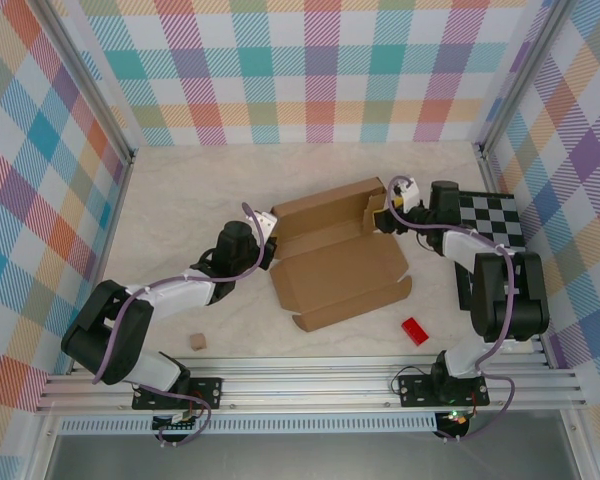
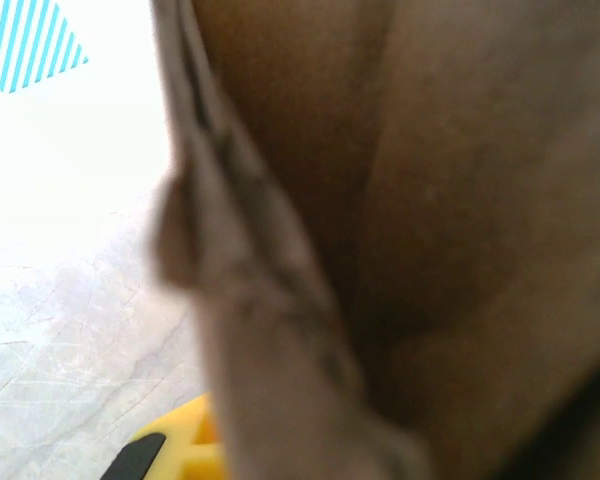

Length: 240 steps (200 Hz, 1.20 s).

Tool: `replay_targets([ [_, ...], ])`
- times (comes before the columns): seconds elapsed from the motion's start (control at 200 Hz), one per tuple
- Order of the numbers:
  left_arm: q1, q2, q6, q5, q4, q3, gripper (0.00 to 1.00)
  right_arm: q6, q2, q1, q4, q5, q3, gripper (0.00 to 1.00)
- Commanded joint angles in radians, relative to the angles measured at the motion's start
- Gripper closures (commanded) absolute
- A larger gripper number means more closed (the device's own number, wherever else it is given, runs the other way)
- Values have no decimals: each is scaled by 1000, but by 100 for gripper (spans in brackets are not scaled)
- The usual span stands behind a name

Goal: Fold the paper box

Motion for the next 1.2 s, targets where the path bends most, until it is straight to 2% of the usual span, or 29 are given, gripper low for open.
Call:
replay_targets([
  [0.0,-24,22,-16,0,-3,13,100,13,-15,42,102,-6,6,35],
  [0.245,-28,38,-62,-19,-19,22,100,-13,59,63,70,28,102,34],
  [0.345,-29,47,-79,-16,-22,24,100,-19,91,76,56,14,135,38],
  [0.435,-31,56,-85,-14,-29,31,100,-39,106,113,52,45,141,40],
  [0.565,-32,62,-74,-3,-36,39,100,-51,134,162,42,114,160,38],
  [0.67,-33,60,-74,6,-42,43,100,0,166,168,32,186,204,38],
  [0.75,-35,60,-80,8,-44,41,100,68,190,170,18,256,241,44],
  [0.905,-40,68,-97,7,-49,49,100,70,239,218,-55,359,321,66],
  [0.955,-40,78,-109,-8,-63,60,100,71,256,233,-76,381,346,78],
  [1.025,-42,92,-135,-28,-82,78,100,80,276,255,-106,421,377,100],
  [1.195,-50,113,-238,-151,-148,133,100,68,262,333,-38,582,323,100],
])
